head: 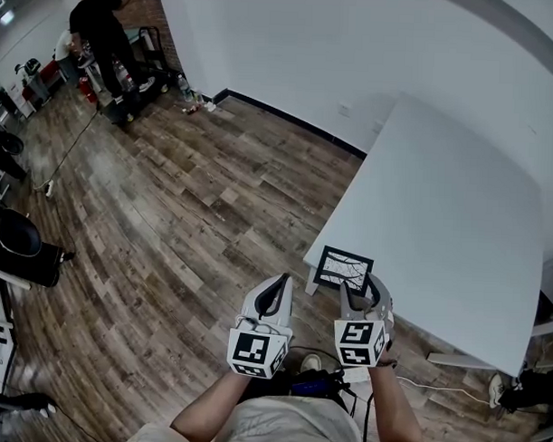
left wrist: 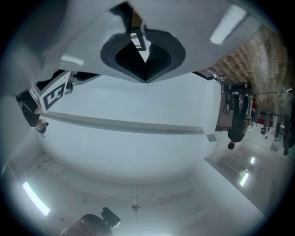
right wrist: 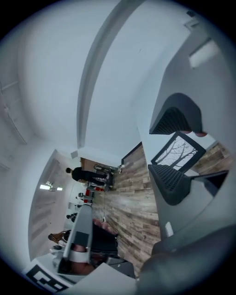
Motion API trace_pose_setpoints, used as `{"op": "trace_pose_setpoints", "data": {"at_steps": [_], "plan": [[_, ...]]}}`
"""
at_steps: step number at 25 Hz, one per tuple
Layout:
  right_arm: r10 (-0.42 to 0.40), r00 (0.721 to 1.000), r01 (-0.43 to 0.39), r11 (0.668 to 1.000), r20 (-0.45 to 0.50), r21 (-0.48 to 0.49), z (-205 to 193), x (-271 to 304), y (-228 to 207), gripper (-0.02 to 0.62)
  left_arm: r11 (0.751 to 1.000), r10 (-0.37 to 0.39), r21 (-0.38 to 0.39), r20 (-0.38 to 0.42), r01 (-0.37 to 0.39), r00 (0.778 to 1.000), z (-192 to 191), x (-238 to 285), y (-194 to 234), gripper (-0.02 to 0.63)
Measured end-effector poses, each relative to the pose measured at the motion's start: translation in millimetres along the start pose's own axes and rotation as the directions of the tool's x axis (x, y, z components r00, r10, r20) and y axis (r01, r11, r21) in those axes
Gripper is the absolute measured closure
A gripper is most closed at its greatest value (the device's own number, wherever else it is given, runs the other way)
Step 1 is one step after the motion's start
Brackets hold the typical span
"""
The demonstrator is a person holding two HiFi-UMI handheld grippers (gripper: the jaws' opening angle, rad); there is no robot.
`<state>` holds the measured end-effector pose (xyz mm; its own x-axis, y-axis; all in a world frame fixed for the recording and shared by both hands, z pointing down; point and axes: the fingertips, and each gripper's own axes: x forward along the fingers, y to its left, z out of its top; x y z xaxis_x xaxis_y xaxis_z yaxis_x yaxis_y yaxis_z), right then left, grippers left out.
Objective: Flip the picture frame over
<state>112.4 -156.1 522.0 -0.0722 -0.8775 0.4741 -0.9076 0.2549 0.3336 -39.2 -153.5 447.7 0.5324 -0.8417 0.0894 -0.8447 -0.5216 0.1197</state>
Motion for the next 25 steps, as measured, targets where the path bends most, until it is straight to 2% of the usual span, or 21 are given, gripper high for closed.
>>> {"op": "trace_pose_setpoints", "data": {"at_steps": [4,10,19,22,25], "plan": [[-0.023,0.989,0.015,0.998,0.143,0.056,34.8,-18.1,-10.4,0.368,1.0,0.004,0.0,0.011,-0.004,1.0,4.2,-1.1,2.3,0.604],[-0.022,0.946,-0.013,0.994,0.324,0.105,79.5,-45.3,-19.8,0.377,1.0,-0.003,0.008,0.025,0.002,1.0,13.4,-0.9,-2.3,0.604],[-0.015,0.898,-0.052,0.989,0.439,0.139,126.4,-83.2,-22.2,0.392,0.999,0.001,0.034,0.064,-0.003,0.998,33.6,-2.9,-1.2,0.604],[-0.038,0.875,-0.052,0.984,0.482,0.172,142.0,-93.5,-28.6,0.447,0.999,0.012,0.032,0.08,-0.014,0.997,43.6,-5.0,2.8,0.604],[-0.057,0.865,-0.054,0.977,0.498,0.206,143.8,-99.1,-34.8,0.504,0.999,0.016,0.038,0.084,-0.02,0.996,50.5,-5.9,5.1,0.604]]}}
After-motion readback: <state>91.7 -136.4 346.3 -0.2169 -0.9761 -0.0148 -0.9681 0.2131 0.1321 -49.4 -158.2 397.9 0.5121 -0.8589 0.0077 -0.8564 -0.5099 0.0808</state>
